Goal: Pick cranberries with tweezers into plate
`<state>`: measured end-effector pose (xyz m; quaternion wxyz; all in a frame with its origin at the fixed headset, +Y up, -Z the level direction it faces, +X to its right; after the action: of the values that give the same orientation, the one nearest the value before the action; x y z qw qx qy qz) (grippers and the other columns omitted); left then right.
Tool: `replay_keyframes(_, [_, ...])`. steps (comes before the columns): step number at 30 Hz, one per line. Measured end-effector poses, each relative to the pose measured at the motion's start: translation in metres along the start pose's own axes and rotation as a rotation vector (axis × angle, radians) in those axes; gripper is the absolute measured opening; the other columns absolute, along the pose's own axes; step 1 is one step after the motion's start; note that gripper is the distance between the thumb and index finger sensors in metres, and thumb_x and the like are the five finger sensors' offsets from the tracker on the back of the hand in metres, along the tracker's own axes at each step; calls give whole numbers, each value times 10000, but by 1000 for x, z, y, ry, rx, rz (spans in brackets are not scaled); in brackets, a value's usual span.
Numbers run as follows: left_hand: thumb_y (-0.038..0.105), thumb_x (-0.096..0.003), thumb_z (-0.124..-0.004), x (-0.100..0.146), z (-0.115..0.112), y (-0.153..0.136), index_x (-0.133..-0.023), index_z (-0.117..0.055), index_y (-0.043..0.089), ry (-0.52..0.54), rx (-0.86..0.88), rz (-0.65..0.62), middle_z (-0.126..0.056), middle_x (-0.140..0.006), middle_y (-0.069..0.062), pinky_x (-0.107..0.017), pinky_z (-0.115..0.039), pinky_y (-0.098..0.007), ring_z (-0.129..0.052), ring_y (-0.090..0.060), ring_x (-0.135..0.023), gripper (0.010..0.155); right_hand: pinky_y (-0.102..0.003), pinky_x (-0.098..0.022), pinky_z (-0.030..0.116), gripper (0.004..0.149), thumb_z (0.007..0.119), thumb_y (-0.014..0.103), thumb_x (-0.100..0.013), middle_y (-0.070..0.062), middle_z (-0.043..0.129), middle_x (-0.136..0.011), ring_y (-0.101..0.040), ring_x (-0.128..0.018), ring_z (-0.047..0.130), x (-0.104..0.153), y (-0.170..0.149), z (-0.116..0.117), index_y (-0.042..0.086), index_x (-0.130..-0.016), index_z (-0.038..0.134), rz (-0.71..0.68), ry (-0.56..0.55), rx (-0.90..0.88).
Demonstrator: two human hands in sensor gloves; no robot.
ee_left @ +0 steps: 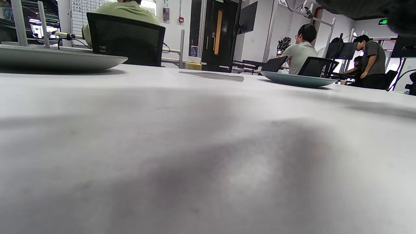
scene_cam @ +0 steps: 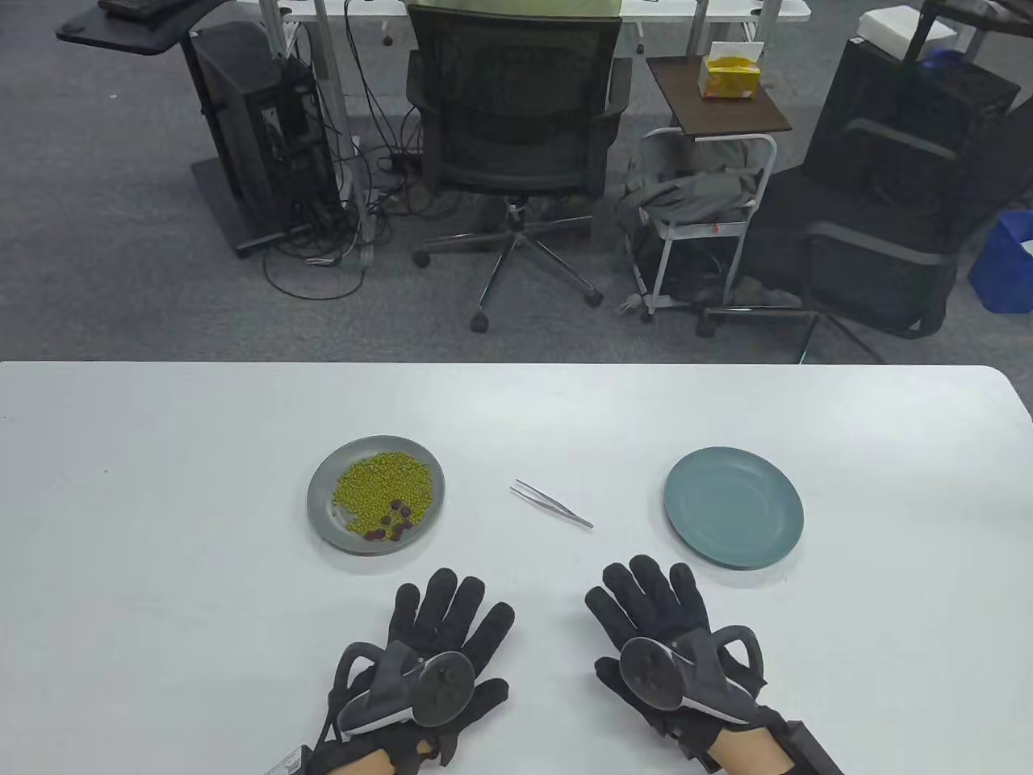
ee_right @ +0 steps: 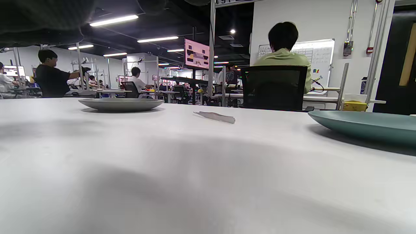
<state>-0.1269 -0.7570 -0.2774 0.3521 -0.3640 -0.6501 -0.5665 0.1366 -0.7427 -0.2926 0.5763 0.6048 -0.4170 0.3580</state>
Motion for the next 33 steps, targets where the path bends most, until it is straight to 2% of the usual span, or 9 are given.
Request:
replay_keyframes(14, [722, -441, -618, -2, -3, 1, -1036, -97, 487, -10, 1, -5, -115, -1144, 55, -740, -77, -615, -29, -311, -1084, 825, -550, -805, 146, 765, 599, 651, -340, 115, 140, -1119, -252, -1108, 158, 0, 0, -2, 435, -993, 265, 13, -6, -9])
replay_keyframes(26, [723, -441, -617, -5, -7, -1, -1035, -95, 487, -34, -2, 7, -116, -1144, 55, -738, -75, -615, -30, -312, -1083, 825, -549, -805, 152, 765, 599, 652, -341, 113, 146, -1120, -252, -1108, 169, -2, -6, 8, 431, -995, 270, 32, 32, -30])
replay_keyframes(33, [723, -441, -617, -6, -9, -1, -1034, -94, 488, -46, -2, 8, -116, -1144, 54, -739, -75, -614, -29, -312, -1083, 825, -549, -804, 152, 764, 599, 652, -340, 113, 148, -1121, -252, -1108, 171, -1, -7, 5, 432, -994, 271, 31, 18, -36])
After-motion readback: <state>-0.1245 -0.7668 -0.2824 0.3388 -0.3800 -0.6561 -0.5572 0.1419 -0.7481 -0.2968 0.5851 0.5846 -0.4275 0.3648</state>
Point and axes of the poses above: the tracker on the back of each hand, its own y axis roughly to the thumb side, its own x axis roughly from the fingertips to the wrist, z = x × y, the point moved 1 cm from there along -x, roughly from the wrist to the fingertips
